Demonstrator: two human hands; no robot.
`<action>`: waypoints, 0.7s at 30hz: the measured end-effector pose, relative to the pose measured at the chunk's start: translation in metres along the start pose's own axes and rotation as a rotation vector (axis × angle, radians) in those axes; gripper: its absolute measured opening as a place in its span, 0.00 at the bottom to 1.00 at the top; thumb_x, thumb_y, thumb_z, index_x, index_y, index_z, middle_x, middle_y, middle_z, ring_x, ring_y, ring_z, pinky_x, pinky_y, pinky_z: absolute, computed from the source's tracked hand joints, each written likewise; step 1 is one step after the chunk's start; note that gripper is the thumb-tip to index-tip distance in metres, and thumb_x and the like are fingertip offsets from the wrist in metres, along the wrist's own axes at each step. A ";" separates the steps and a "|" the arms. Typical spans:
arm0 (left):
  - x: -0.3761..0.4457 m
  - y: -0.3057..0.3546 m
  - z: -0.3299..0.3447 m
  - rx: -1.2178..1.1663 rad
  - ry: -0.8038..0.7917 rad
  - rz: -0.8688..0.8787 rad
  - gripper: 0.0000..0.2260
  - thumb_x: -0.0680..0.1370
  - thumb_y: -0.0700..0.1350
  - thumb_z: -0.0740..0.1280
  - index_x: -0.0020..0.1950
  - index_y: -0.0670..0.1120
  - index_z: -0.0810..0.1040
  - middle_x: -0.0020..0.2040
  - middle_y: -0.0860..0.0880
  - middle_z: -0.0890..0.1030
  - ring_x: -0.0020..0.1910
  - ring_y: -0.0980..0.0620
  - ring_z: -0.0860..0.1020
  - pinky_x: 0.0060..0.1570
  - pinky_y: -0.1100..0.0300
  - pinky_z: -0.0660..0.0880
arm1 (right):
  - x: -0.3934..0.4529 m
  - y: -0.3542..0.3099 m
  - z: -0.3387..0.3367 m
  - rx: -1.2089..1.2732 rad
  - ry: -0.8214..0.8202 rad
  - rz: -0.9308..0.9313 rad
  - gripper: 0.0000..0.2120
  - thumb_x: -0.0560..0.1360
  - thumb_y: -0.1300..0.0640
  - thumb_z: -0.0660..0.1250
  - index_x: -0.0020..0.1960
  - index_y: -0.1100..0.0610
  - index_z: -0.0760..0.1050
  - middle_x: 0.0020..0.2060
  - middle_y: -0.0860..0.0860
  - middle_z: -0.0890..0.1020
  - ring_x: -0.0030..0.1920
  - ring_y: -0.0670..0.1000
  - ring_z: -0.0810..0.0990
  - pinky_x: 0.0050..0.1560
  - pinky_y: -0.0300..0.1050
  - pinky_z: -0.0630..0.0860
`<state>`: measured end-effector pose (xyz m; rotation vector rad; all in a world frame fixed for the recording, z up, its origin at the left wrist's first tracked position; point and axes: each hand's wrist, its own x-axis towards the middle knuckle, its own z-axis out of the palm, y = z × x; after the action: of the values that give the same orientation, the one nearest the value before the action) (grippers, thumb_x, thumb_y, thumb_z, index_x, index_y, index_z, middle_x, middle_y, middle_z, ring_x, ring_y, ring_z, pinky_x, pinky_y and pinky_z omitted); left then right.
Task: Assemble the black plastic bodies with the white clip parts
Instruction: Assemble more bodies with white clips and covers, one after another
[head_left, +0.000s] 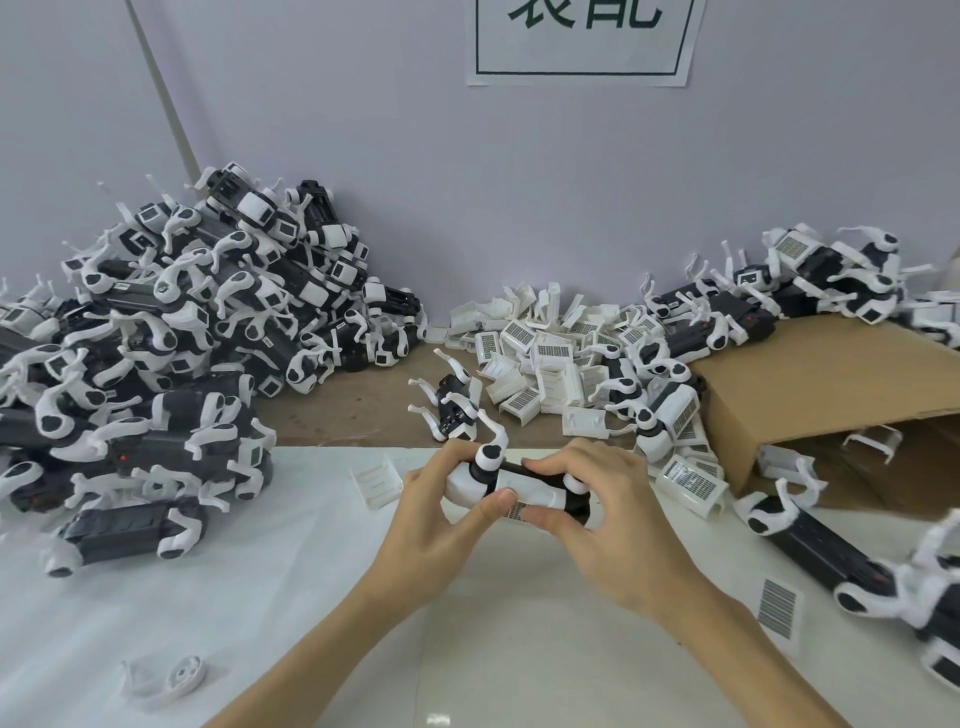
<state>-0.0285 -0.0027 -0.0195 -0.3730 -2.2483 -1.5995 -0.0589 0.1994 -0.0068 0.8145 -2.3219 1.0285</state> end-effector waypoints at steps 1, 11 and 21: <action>0.000 0.000 0.000 -0.007 -0.003 -0.004 0.12 0.80 0.58 0.70 0.59 0.54 0.78 0.51 0.54 0.84 0.56 0.46 0.80 0.65 0.35 0.72 | 0.000 0.001 -0.001 -0.001 0.001 -0.004 0.14 0.73 0.43 0.77 0.55 0.48 0.82 0.48 0.36 0.80 0.53 0.38 0.76 0.66 0.42 0.61; -0.001 -0.005 -0.002 0.009 -0.049 -0.031 0.15 0.79 0.56 0.72 0.62 0.53 0.75 0.54 0.56 0.80 0.60 0.44 0.77 0.67 0.37 0.71 | -0.005 0.009 0.004 -0.080 -0.050 -0.061 0.17 0.77 0.43 0.71 0.62 0.51 0.81 0.54 0.39 0.81 0.60 0.24 0.64 0.69 0.38 0.57; -0.001 -0.008 -0.002 -0.006 -0.039 0.008 0.16 0.79 0.59 0.70 0.61 0.52 0.75 0.53 0.52 0.81 0.57 0.41 0.77 0.63 0.35 0.73 | -0.006 0.007 0.008 -0.108 0.014 -0.100 0.16 0.78 0.44 0.71 0.59 0.52 0.83 0.51 0.39 0.81 0.55 0.30 0.69 0.67 0.44 0.61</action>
<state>-0.0310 -0.0071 -0.0264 -0.4177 -2.2689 -1.6083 -0.0605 0.1990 -0.0192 0.8683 -2.2779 0.8558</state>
